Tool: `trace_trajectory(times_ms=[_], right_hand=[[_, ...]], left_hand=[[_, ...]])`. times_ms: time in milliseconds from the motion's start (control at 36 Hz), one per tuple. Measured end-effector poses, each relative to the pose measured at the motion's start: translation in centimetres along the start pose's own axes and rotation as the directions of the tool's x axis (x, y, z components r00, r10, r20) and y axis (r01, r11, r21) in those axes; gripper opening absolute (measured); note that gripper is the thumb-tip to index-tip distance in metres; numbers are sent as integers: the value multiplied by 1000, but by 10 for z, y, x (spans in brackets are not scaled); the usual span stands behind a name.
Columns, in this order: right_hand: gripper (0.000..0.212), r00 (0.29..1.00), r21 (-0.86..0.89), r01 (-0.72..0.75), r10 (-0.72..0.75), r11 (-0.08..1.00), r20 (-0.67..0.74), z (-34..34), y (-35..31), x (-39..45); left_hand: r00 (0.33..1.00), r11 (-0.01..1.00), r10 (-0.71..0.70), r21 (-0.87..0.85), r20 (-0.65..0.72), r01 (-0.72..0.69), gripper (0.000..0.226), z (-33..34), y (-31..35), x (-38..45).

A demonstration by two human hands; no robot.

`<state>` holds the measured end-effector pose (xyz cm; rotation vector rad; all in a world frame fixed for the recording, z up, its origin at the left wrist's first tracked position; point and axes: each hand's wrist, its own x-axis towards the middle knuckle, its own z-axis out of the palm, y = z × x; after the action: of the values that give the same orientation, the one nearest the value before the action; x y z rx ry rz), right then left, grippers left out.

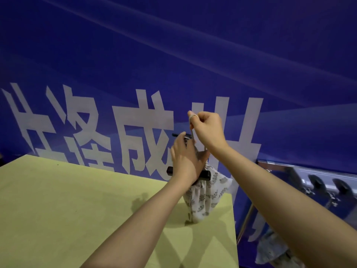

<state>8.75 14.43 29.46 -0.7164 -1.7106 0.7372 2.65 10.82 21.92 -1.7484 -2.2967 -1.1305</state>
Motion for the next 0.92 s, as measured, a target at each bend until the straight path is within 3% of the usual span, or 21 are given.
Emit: trace_trajectory(times_ms=[83, 306, 444, 583, 722, 833, 917], right_hand=[[45, 1000, -10, 12, -12, 1000, -11, -9, -1, -4], [41, 990, -80, 25, -35, 997, -133, -53, 4, -13], [40, 971, -73, 17, -34, 997, -236, -74, 8, -21], [42, 937, -127, 25, -68, 992, -344, -111, 9, -29], [45, 924, -152, 31, -86, 988, -372, -158, 11, -44], [47, 919, -171, 0, -68, 985, -389, -202, 20, -56], [48, 934, -185, 7, -73, 983, -350, -236, 24, -70]], left_hand=[[999, 999, 33, 30, 41, -35, 28, 6, 11, 5], [962, 952, 112, 252, 248, -176, 59, 32, 10, -10], [901, 900, 71, 363, 428, -243, 59, 37, 33, -20], [928, 836, 101, 475, 360, -276, 57, 37, 64, -35], [874, 696, 110, 591, 474, -408, 38, 40, 110, -54], [862, 672, 184, 579, 472, -461, 45, 55, 146, -77], [850, 683, 121, 578, 513, -447, 38, 70, 182, -96]])
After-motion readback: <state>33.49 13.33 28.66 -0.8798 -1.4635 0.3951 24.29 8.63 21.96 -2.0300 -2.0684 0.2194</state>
